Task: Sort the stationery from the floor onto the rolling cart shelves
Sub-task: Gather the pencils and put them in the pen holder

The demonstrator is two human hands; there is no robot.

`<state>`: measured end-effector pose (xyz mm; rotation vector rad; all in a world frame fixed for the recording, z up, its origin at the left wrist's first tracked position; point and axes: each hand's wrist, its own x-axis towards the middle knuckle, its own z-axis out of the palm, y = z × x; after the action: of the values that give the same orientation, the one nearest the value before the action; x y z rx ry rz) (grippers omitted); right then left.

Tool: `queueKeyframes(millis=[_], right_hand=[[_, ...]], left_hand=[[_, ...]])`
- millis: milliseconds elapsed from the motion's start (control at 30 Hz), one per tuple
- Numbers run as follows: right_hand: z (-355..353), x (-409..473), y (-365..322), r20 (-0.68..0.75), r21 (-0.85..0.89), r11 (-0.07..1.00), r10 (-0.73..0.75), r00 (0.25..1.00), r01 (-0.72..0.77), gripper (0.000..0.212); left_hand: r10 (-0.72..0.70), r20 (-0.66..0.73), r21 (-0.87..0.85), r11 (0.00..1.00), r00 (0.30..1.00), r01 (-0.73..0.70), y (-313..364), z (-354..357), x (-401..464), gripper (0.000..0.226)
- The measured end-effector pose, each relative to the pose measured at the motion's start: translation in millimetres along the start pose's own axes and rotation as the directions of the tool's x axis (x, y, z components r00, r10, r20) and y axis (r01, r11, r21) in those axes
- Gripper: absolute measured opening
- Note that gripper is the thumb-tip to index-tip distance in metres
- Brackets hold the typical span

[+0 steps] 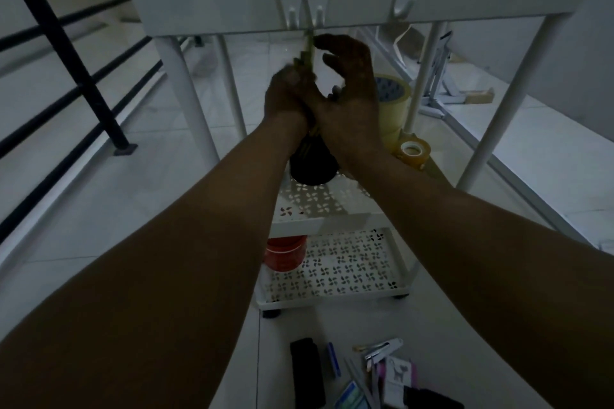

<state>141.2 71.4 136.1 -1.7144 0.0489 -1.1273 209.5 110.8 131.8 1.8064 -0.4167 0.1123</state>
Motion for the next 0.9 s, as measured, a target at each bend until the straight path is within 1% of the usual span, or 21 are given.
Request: queueKeyframes(millis=[33,67,100,133,167,200,233,267,333,400,433,467,533,567,633,667,733,767,800,867,900], right_hand=[[2,3,3,-0.035,-0.035,0.999,0.033,0.999,-0.034,0.038],[2,6,5,-0.052,-0.04,0.998,0.052,0.997,-0.054,0.029],[2,8,3,-0.057,-0.041,0.997,0.06,0.997,-0.062,0.021],[3,11,3,-0.049,-0.076,0.996,0.053,0.997,-0.056,0.016],[4,12,1,-0.03,-0.095,0.993,0.066,0.997,-0.069,0.014],[4,15,2,-0.009,-0.098,0.991,0.09,0.996,-0.09,0.015],[5,17,2,0.008,-0.1,0.987,0.126,0.992,-0.124,0.017],[6,18,2,0.017,-0.099,0.986,0.137,0.99,-0.134,0.019],[9,21,1,0.023,-0.079,0.987,0.145,0.989,-0.143,0.021],[10,23,1,0.001,-0.07,0.986,0.15,0.989,-0.15,0.018],[10,26,2,-0.011,-0.078,0.983,0.167,0.986,-0.168,0.018],[10,28,2,-0.007,-0.1,0.976,0.195,0.981,-0.195,0.022],[10,33,3,0.052,-0.162,0.955,0.26,0.964,-0.248,0.035],[10,36,4,0.078,-0.184,0.948,0.277,0.958,-0.259,0.04],[10,38,5,0.092,-0.206,0.942,0.286,0.954,-0.263,0.048],[10,38,5,0.08,-0.211,0.941,0.287,0.955,-0.265,0.05],[8,40,7,0.043,-0.198,0.941,0.287,0.957,-0.273,0.049],[8,41,8,0.03,-0.189,0.942,0.286,0.958,-0.276,0.046],[7,42,9,0.013,-0.19,0.941,0.287,0.958,-0.279,0.042],[4,44,10,-0.033,-0.186,0.94,0.284,0.958,-0.285,0.035],[3,44,10,-0.043,-0.178,0.94,0.289,0.956,-0.292,0.033]], left_hand=[[-0.039,-0.015,-0.035,0.999,0.999,0.039,-3,1,2,0.029],[-0.034,0.022,-0.041,0.999,0.999,0.035,-1,1,-1,0.034],[-0.024,0.089,-0.046,0.999,0.996,0.028,0,1,-4,0.036],[-0.033,0.086,-0.078,0.996,0.996,0.04,-5,1,-4,0.032],[-0.021,0.062,-0.045,0.999,0.998,0.024,-11,-2,-3,0.026],[0.005,0.052,-0.075,0.997,0.999,-0.001,-16,-6,-4,0.019],[0.05,0.053,-0.091,0.995,0.997,-0.045,-21,-10,-4,0.017],[0.072,0.039,-0.103,0.992,0.997,-0.068,-23,-12,-5,0.019],[0.079,0.07,-0.112,0.991,0.994,-0.071,-28,-14,-4,0.021],[0.11,0.077,-0.079,0.991,0.991,-0.104,-28,-13,-6,0.024],[0.146,0.067,-0.03,0.989,0.987,-0.144,-28,-12,-6,0.029],[0.195,0.059,0.045,0.979,0.979,-0.198,-27,-11,-7,0.035],[0.31,0.059,0.176,0.933,0.949,-0.315,-26,-10,-11,0.044],[0.334,0.076,0.16,0.926,0.939,-0.342,-28,-10,-11,0.045],[0.321,0.111,0.065,0.942,0.941,-0.329,-27,-10,-12,0.042],[0.297,0.139,0.056,0.95,0.945,-0.307,-25,-9,-13,0.039],[0.255,0.181,0.093,0.957,0.95,-0.275,-23,-8,-14,0.034],[0.239,0.193,0.042,0.967,0.952,-0.251,-24,-9,-15,0.031],[0.22,0.209,-0.052,0.976,0.953,-0.213,-23,-11,-16,0.028],[0.212,0.221,-0.222,0.961,0.952,-0.163,-25,-13,-19,0.026],[0.212,0.224,-0.257,0.954,0.951,-0.153,-26,-13,-19,0.027]])
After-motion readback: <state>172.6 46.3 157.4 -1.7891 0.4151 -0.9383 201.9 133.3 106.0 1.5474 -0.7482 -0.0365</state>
